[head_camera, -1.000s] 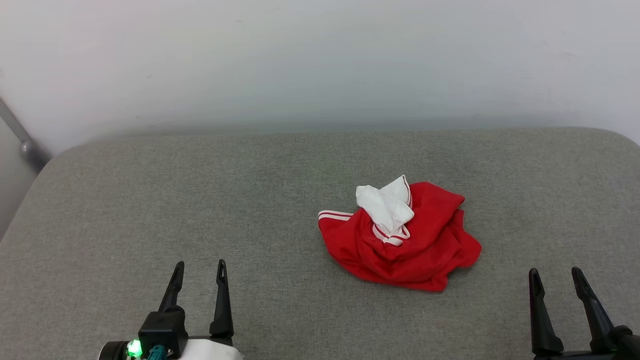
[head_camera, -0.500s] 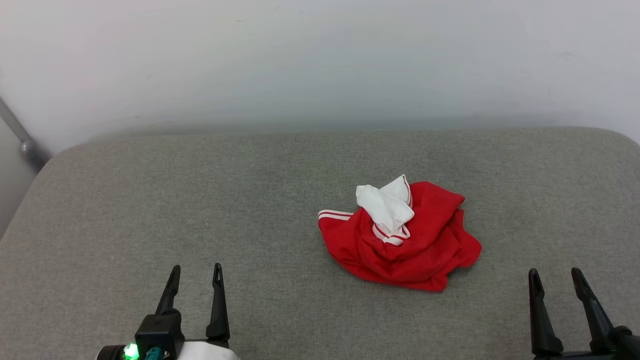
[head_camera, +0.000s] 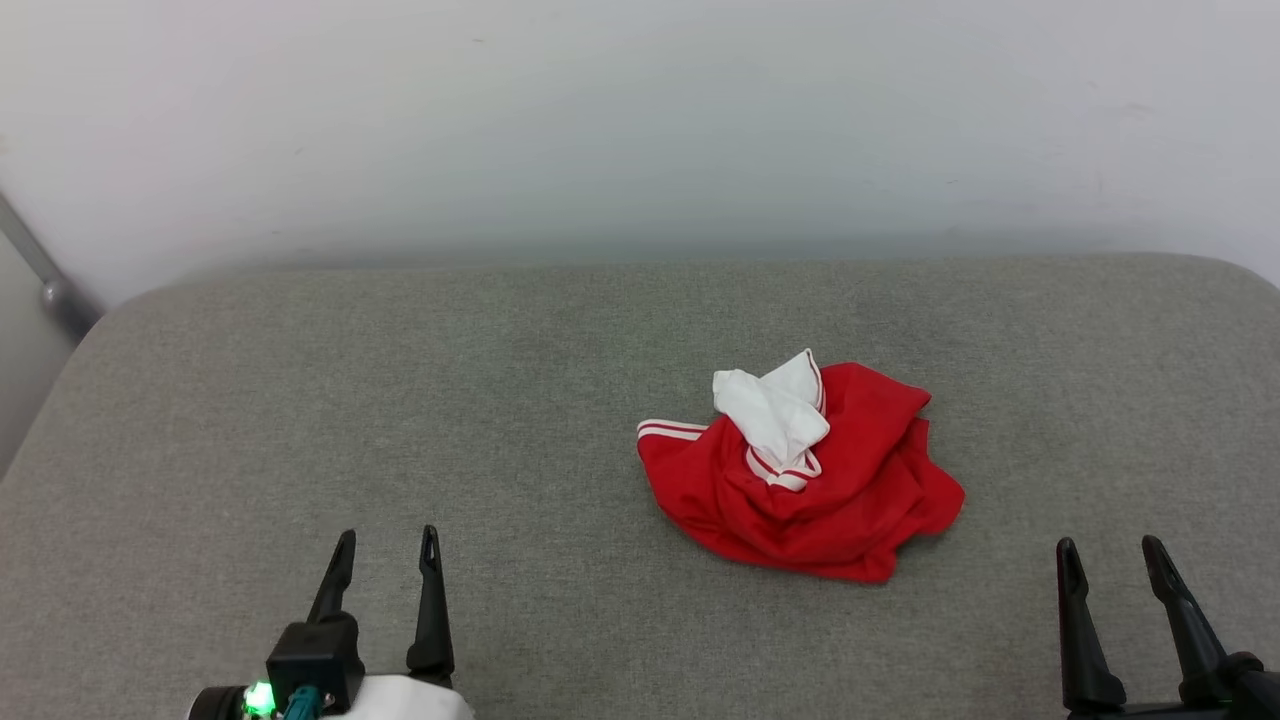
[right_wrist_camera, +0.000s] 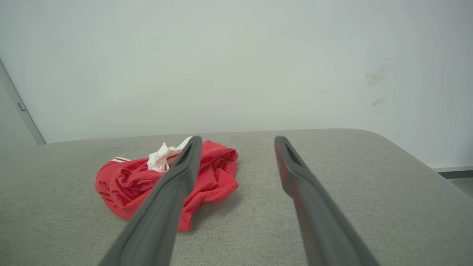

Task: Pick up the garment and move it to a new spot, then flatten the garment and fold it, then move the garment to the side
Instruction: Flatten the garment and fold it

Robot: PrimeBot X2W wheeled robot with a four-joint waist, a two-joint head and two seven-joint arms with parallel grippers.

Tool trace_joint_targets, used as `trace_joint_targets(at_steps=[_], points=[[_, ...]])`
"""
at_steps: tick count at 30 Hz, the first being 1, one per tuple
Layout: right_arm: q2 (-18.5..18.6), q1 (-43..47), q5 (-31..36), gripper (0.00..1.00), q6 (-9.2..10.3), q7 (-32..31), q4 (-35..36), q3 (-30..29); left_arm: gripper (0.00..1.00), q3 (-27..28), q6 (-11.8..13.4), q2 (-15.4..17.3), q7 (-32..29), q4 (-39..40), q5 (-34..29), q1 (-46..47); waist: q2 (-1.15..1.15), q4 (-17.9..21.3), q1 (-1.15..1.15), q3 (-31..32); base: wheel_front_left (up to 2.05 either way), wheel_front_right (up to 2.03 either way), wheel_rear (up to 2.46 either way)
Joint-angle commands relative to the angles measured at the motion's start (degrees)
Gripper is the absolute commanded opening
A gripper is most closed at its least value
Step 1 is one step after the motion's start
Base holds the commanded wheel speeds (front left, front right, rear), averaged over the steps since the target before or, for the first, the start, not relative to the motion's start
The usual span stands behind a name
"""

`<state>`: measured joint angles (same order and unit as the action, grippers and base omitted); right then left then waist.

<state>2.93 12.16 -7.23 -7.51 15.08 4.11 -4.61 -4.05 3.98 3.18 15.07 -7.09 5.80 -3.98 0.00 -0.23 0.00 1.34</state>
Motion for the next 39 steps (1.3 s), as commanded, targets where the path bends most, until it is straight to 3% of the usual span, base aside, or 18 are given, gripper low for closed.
trace_joint_targets(at_steps=[1, 12, 17, 23, 28, 39], points=[[-0.1, 0.2, 0.17, 1.0, 0.04, 0.14, 0.05, 0.11, 1.0, 0.05, -0.86, 0.05, 0.15, -0.69, -0.55, 2.26, 0.0, 0.06, 0.0, -0.12, 0.0, 0.0, 0.0], [-0.1, -1.4, 0.55, 1.0, 0.04, 0.14, 0.21, 0.82, 1.0, -2.4, -7.21, 4.78, -1.15, -8.14, -2.82, 20.3, 0.0, 1.58, 0.0, -1.58, 0.0, 0.0, 0.0], [-0.1, -2.19, 0.4, 1.0, 0.04, 0.13, 0.36, 1.13, 1.0, -5.58, -9.96, 6.48, -7.32, -12.55, -2.78, 32.58, 0.0, 3.34, 0.0, -3.55, 0.0, 0.0, 0.0], [-0.1, -4.39, -0.14, 1.0, 0.04, 0.14, 0.45, 1.38, 1.0, -11.38, -11.3, 8.01, -17.05, -18.44, 0.65, 47.1, 0.0, 5.82, 0.0, -7.15, 0.0, 0.0, 0.0], [-0.12, -6.67, -0.53, 1.0, 0.04, 0.14, 0.62, 1.55, 1.0, -23.87, -11.32, 10.05, -27.91, -22.34, 9.36, 57.88, 0.0, 7.86, 0.0, -10.93, 0.0, 0.0, 0.0], [-0.12, -12.38, -2.79, 1.0, 0.04, 0.14, 0.67, 2.89, 1.0, -52.29, -11.34, 15.64, -51.86, -23.05, 30.55, 77.87, 0.0, 12.72, 0.0, -20.56, 0.0, 0.0, 0.0]])
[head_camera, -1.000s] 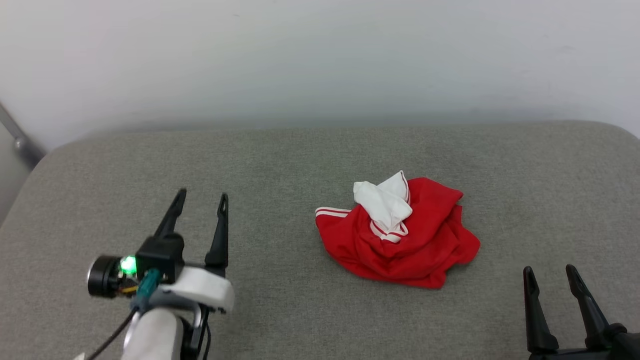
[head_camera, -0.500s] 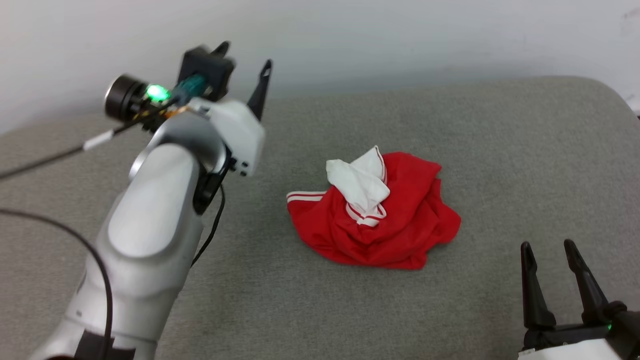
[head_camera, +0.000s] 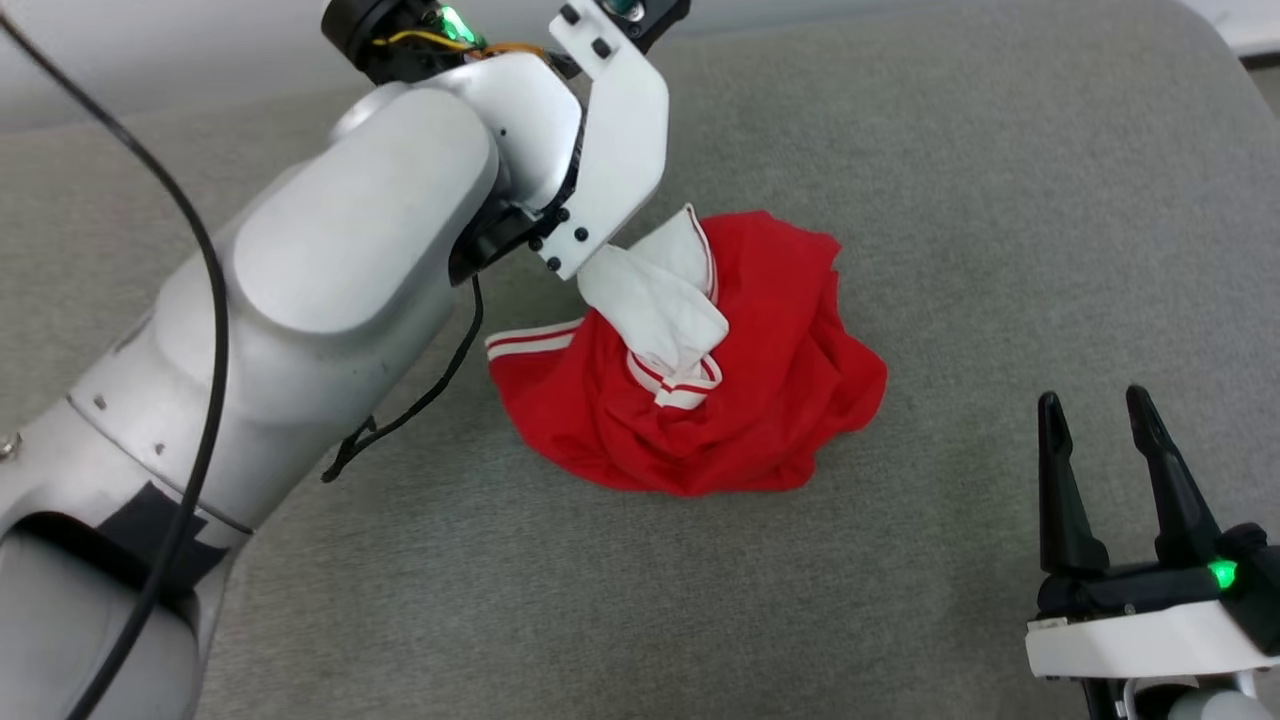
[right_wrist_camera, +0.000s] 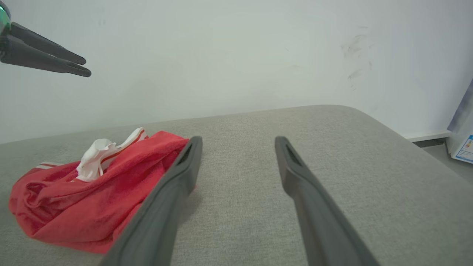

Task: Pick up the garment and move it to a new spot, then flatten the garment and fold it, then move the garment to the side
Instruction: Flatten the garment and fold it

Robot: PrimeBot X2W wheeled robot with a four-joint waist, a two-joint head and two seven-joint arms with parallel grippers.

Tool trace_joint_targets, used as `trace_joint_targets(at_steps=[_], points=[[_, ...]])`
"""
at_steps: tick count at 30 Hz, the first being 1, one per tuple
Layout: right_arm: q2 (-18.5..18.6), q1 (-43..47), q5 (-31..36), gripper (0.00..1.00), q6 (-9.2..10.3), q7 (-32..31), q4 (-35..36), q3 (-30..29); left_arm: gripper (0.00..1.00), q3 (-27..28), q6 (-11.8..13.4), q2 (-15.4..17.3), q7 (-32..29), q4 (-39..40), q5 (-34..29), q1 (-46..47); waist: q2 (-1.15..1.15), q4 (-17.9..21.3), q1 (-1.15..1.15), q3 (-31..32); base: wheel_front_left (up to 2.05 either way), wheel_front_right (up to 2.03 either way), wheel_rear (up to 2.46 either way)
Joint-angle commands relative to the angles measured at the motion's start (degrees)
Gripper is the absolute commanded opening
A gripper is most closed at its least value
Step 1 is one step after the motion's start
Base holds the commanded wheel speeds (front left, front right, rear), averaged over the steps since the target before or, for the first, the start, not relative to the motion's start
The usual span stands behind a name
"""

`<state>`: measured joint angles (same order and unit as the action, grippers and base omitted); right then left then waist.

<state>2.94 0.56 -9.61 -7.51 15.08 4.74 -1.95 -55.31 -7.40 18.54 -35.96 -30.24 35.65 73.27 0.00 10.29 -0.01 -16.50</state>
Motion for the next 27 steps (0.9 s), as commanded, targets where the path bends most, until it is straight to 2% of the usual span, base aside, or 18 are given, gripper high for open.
trace_joint_targets(at_steps=[1, 6, 9, 14, 18, 22, 24, 27], points=[[-0.11, -1.26, -0.64, 1.0, 0.04, 0.14, -0.01, 0.19, 1.0, -3.25, 0.04, 0.6, -2.47, 0.05, 2.41, 1.84, 0.0, 2.62, 0.01, -3.42, 0.0, 0.0, 0.0], [-0.13, -3.39, -1.82, 1.0, 0.04, 0.14, -0.16, 0.65, 1.0, -12.64, 0.03, 2.6, -9.48, 0.75, 9.78, 6.49, 0.0, 4.77, 0.01, -7.19, 0.0, 0.0, 0.0], [-0.13, -4.53, -2.55, 1.0, 0.04, 0.14, -0.15, 0.95, 1.0, -16.3, 0.03, 4.08, -12.32, 1.26, 12.23, 7.92, 0.0, 5.84, 0.01, -9.12, 0.0, 0.0, 0.0], [-0.13, -5.91, -3.66, 1.0, 0.04, 0.14, -0.12, 1.15, 1.0, -18.03, 0.03, 6.31, -18.44, 3.06, 12.45, 6.76, 0.0, 6.97, 0.01, -11.76, 0.0, 0.0, 0.0], [-0.12, -6.8, -4.07, 1.0, 0.04, 0.14, -0.22, 1.22, 1.0, -18.33, -0.03, 8.38, -24.65, 7.11, 9.88, 3.23, 0.0, 7.41, 0.01, -13.19, 0.0, 0.0, 0.0], [-0.12, -7.22, -4.04, 1.0, 0.04, 0.14, -0.44, 1.16, 1.0, -18.97, -0.04, 10.34, -27.65, 9.91, 9.16, 0.08, 0.0, 7.51, 0.01, -13.78, 0.0, 0.0, 0.0], [-0.12, -7.49, -3.86, 1.0, 0.04, 0.14, -0.51, 1.01, 0.0, -19.05, -0.05, 10.98, -28.07, 10.75, 9.3, -0.42, 0.0, 7.38, 0.01, -13.73, 0.0, 0.0, 0.0], [-0.12, -7.35, -3.31, 1.0, 0.04, 0.14, -0.65, 0.61, 0.0, -18.8, -0.02, 11.45, -26.53, 11.78, 9.72, 0.35, 0.0, 6.74, 0.01, -12.75, 0.0, 0.0, 0.0]])
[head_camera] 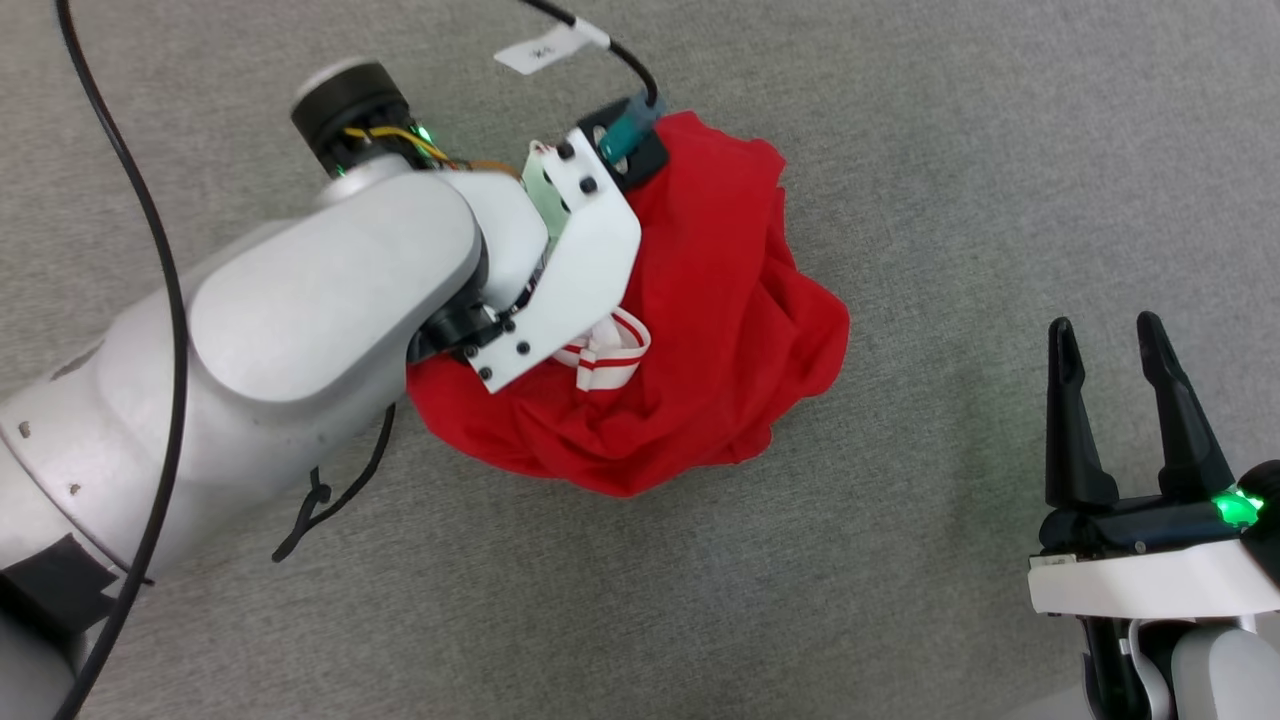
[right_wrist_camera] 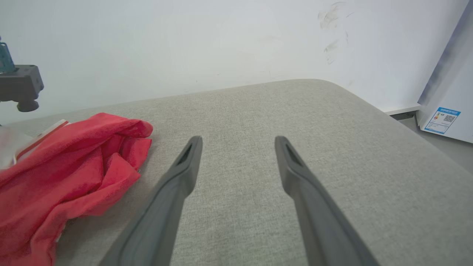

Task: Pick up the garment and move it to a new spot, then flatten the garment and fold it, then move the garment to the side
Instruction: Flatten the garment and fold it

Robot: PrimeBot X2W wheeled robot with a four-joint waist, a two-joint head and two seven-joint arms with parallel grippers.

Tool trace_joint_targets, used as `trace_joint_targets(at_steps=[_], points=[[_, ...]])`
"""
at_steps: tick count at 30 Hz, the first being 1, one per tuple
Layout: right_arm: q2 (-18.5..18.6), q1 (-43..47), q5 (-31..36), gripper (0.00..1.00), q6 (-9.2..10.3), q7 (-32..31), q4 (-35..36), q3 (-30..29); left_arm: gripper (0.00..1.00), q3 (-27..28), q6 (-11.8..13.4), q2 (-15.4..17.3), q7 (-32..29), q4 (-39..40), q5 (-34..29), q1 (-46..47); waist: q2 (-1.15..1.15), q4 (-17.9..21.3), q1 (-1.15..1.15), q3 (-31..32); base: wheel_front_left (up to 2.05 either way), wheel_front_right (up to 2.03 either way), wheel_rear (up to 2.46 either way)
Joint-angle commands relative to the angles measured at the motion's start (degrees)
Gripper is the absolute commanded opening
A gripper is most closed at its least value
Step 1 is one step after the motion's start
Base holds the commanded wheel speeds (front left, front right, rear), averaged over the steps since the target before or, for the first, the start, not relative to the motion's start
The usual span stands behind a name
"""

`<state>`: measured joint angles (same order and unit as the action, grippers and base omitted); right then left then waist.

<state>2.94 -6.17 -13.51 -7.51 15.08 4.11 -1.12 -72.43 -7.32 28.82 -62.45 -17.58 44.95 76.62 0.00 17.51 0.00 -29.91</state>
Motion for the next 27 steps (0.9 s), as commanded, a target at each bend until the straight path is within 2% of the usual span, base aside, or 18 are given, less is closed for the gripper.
trace_joint_targets(at_steps=[1, 7, 13, 18, 21, 27], points=[[-0.12, -0.43, 0.71, 1.0, 0.04, 0.14, -0.06, -0.36, 0.0, -1.47, -0.08, 1.09, 1.11, -0.78, 0.78, -2.45, 0.0, -0.86, 0.0, 1.2, 0.0, 0.0, 0.0], [-0.11, 1.92, 2.58, 1.0, 0.04, 0.13, -0.06, -1.08, 0.0, -0.94, -0.05, -1.37, 12.95, -1.12, 2.65, 1.5, 0.0, -4.65, 0.0, 6.15, 0.0, 0.0, 0.0], [-0.1, 4.36, 4.77, 1.0, 0.04, 0.13, 0.24, -2.0, 0.0, -0.95, -0.05, -0.33, 24.77, -1.06, 5.47, 2.21, 0.0, -9.91, 0.0, 11.64, 0.0, 0.0, 0.0], [-0.09, 6.45, 6.47, 1.0, 0.03, 0.13, 0.41, -2.5, 0.0, -0.62, -0.05, 3.62, 30.73, -0.39, 7.62, -0.54, 0.0, -14.05, 0.0, 15.18, 0.0, 0.0, 0.0], [-0.09, 7.15, 6.67, 1.0, 0.04, 0.13, 0.55, -2.76, 0.0, -0.56, 0.06, 5.6, 32.11, -0.15, 8.45, -2.7, 0.0, -15.41, 0.0, 16.08, 0.0, 0.0, 0.0], [-0.1, 8.9, 7.28, 1.0, 0.04, 0.13, 0.73, -2.63, 0.0, -0.39, 3.26, 13.44, 35.27, 1.07, 12.14, -12.65, 0.0, -17.88, 0.0, 17.53, 0.0, 0.0, 0.0]])
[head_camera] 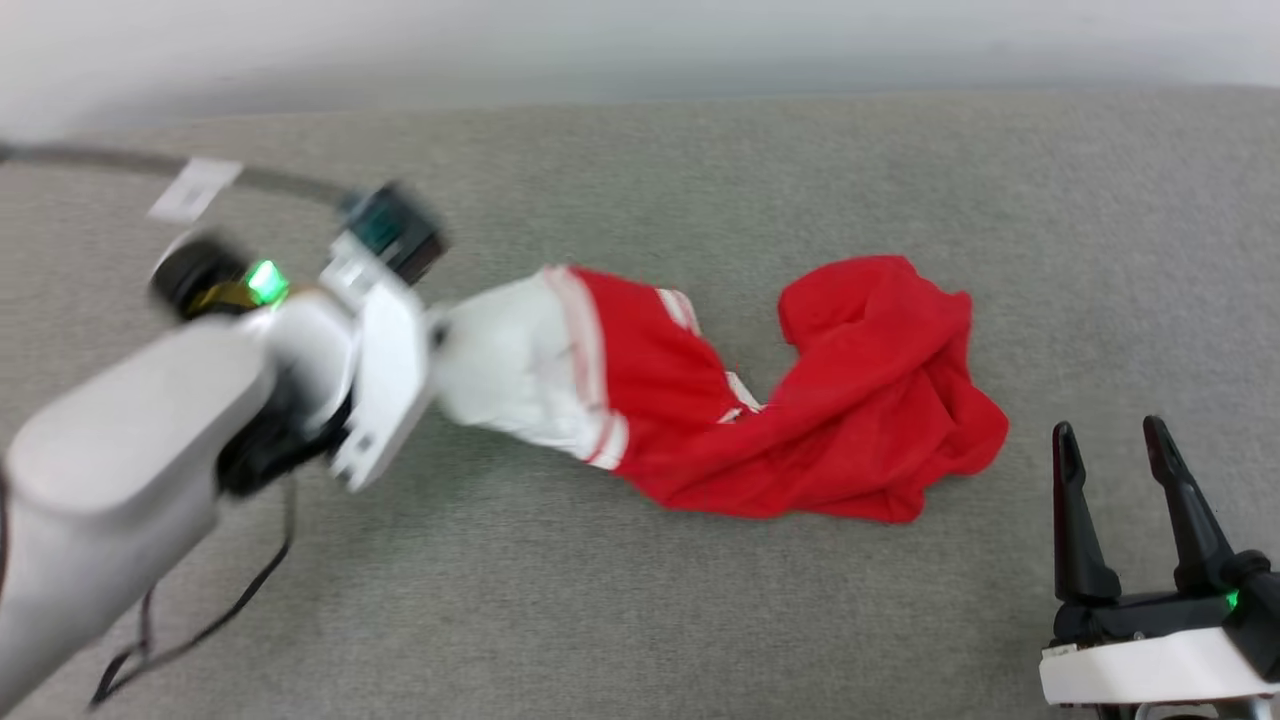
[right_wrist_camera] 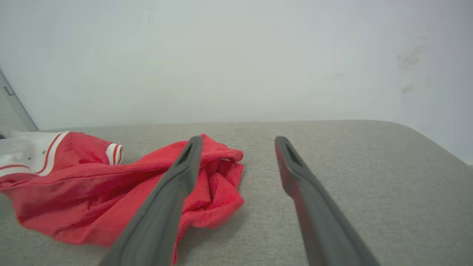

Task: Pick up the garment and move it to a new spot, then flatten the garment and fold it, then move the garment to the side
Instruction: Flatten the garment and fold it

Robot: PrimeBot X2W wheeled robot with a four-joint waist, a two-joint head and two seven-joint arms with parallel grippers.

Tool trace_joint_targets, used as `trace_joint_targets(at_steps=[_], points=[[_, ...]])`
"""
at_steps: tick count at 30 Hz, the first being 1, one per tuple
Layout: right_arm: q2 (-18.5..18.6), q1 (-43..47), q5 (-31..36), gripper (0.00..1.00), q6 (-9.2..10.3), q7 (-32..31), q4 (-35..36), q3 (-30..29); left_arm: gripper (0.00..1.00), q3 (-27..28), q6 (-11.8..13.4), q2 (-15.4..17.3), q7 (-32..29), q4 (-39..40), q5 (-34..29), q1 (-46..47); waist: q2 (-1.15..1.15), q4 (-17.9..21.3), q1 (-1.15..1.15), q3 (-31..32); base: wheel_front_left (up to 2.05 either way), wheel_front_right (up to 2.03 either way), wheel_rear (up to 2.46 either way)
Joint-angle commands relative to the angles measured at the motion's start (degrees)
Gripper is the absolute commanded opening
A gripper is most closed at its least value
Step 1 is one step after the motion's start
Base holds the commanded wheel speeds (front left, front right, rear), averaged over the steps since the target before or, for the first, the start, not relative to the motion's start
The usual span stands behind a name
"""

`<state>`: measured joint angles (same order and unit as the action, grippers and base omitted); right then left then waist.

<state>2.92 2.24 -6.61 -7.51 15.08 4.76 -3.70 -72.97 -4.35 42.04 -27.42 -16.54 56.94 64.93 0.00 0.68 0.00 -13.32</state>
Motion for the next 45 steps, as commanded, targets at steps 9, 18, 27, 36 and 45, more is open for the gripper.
trace_joint_targets(at_steps=[9, 18, 27, 36, 45], points=[[-0.07, 0.9, 0.85, 1.0, 0.04, 0.13, 0.18, 0.54, 0.0, -0.02, 6.48, 7.78, 4.98, 2.11, 6.22, -19.33, 0.0, -1.0, 0.0, 0.38, 0.0, 0.0, 0.0], [-0.08, 0.63, 1.13, 1.0, 0.04, 0.13, -0.46, -0.22, 1.0, 0.84, 9.68, 6.62, 12.23, 1.97, 6.35, -27.49, 0.0, -0.34, 0.0, 2.94, 0.0, 0.0, 0.0], [-0.09, -6.25, 6.91, 1.0, 0.04, 0.13, 2.33, -3.84, 1.0, 7.4, 19.27, 8.37, 34.37, 5.17, -0.03, -29.32, 0.0, -0.4, 0.0, 8.25, 0.0, 0.0, 0.0], [10.35, -18.79, 6.98, 1.0, 0.04, 0.12, -1.75, 0.54, 1.0, 15.61, 31.98, 5.34, 42.59, 12.53, -4.19, -35.88, 0.0, -2.67, 0.0, 9.24, 0.0, 0.0, 0.0], [26.42, -32.64, -7.03, 1.0, 0.04, -17.37, -9.81, 21.22, 1.0, 29.62, 39.8, -1.01, 42.6, 20.52, -16.34, -48.21, 0.0, -5.41, 0.0, 6.62, 0.0, 0.0, 0.0]])
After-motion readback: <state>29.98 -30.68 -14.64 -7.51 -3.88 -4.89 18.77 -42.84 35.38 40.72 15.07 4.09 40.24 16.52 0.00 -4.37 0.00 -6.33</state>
